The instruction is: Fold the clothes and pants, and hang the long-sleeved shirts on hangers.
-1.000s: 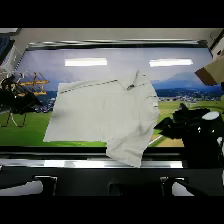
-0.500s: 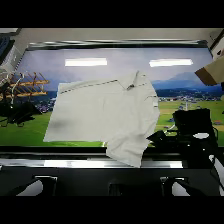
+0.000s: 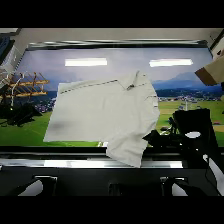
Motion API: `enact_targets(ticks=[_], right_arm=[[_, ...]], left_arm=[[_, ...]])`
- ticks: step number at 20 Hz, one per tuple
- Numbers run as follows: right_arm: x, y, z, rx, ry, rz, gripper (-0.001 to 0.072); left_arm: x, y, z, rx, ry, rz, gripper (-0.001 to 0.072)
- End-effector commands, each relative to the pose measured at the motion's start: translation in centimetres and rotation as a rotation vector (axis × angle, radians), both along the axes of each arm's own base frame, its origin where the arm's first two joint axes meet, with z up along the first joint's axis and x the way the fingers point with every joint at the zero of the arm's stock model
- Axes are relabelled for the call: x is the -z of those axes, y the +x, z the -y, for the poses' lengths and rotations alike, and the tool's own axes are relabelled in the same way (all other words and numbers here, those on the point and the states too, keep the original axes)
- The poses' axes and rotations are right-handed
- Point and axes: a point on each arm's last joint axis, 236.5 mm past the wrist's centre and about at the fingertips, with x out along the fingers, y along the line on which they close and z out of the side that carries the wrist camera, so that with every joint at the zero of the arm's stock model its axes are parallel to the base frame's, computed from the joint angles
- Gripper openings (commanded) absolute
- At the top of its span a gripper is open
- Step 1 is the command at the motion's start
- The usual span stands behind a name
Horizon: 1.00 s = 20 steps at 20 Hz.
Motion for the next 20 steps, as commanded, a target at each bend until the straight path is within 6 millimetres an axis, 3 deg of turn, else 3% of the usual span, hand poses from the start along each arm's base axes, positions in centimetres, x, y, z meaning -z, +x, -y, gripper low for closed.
enact_targets(ticks=[1,2,5,9,11,20], right_arm=[[0.6,-0.2,-0.3,-0.007,-0.036,-0.017,0.0096],[0.7,-0.1,-0.2,-0.004,-0.042,-0.014,0.0041],[0.6,-0.1,-0.3,-0.001,-0.034,-0.017,0.0040],[0.2,-0.9,-0.9,-0.027,-0.005,-0.038,0.0041],[-0.1,-1.1,-1.3,-0.033,0.015,-0.046,0.0041],[-1.0,-1.6,-2.3,-0.045,0.073,-0.061,0.0041]], left_arm=[[0.3,-1.1,-1.3,-0.034,0.002,-0.002,0.0509],[0.7,-1.9,-2.0,-0.056,0.001,-0.008,0.0509],[3.6,-5.1,-3.4,-0.154,-0.053,-0.065,0.0509],[8.9,-9.1,-1.7,-0.191,-0.161,-0.168,0.0509],[10.5,-10.3,-1.8,-0.200,-0.143,-0.203,0.0508],[13.6,-9.3,-2.9,-0.236,-0.130,-0.205,0.0508]])
